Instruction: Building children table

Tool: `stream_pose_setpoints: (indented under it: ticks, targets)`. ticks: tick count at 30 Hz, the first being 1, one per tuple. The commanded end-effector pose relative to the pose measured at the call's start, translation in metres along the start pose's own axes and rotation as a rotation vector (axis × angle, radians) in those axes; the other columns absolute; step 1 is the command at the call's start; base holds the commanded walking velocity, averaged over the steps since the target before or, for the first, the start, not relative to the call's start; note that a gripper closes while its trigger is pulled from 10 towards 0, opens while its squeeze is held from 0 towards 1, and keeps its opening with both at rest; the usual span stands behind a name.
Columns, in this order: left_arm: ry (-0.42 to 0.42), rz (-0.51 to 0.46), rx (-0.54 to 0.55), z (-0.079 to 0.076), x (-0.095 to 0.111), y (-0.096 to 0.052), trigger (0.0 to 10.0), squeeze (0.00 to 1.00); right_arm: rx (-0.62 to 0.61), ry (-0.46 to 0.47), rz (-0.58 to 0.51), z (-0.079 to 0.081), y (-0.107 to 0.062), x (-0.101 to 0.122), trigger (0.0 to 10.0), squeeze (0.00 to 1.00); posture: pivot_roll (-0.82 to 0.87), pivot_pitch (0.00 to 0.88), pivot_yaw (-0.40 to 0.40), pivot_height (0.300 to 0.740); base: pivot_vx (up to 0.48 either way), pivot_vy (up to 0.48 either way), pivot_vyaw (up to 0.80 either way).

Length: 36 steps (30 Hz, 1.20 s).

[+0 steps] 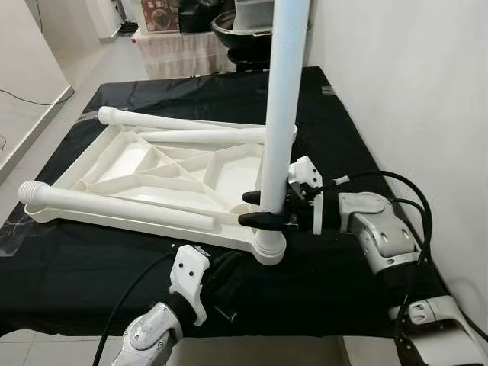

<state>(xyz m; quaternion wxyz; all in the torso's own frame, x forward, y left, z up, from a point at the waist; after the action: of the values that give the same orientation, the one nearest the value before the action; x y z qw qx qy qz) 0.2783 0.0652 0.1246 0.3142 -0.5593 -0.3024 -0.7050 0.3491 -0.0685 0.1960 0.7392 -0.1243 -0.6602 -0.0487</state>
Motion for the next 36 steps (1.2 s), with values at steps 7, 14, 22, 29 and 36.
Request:
stream_pose_setpoints:
  ticks: [7,14,22,29,36]
  targets:
    - [-0.004,0.022,-0.006,-0.003,-0.006,-0.005,10.0,0.0,-0.5,0.056,-0.106,-0.034,-0.015,-0.025,0.0,0.0,-0.03,0.147,0.017,0.74,0.0,0.0,0.0]
    - [-0.004,0.025,-0.017,-0.003,-0.006,-0.007,10.0,0.0,-0.814,0.203,-0.262,-0.01,0.001,-0.054,0.0,0.0,-0.03,0.155,0.041,0.74,0.0,0.0,0.0]
    - [-0.003,0.026,-0.015,-0.001,-0.006,-0.007,10.0,0.0,-0.807,0.147,-0.244,-0.016,0.004,-0.047,0.0,0.0,-0.03,0.158,0.036,0.74,0.0,0.0,0.0]
    - [-0.002,0.025,-0.005,0.001,-0.006,-0.007,10.0,0.0,-0.807,0.141,-0.239,-0.017,0.005,-0.043,10.0,0.0,-0.03,0.157,0.038,0.74,0.0,0.0,0.0]
    - [-0.004,0.022,-0.014,-0.001,-0.005,-0.005,10.0,0.0,-0.474,0.066,-0.258,-0.003,0.015,-0.008,10.0,1.0,-0.02,0.153,0.042,0.74,0.0,0.0,0.0]
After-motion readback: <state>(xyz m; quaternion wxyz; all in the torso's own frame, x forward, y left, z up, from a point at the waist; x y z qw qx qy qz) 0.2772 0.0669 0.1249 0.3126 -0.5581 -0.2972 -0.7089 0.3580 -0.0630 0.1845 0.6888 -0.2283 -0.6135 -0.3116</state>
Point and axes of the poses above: a point about 5 cm out from each wrist's last joint towards the gripper, its own y axis pointing out of the wrist towards the gripper, its own x axis along the axis of the wrist's last joint, z = x × y, the point moved 6 cm from there along y, pointing out of the wrist towards the gripper, and after that the axes turned 12 degrees about y, right-handed, at the moved point
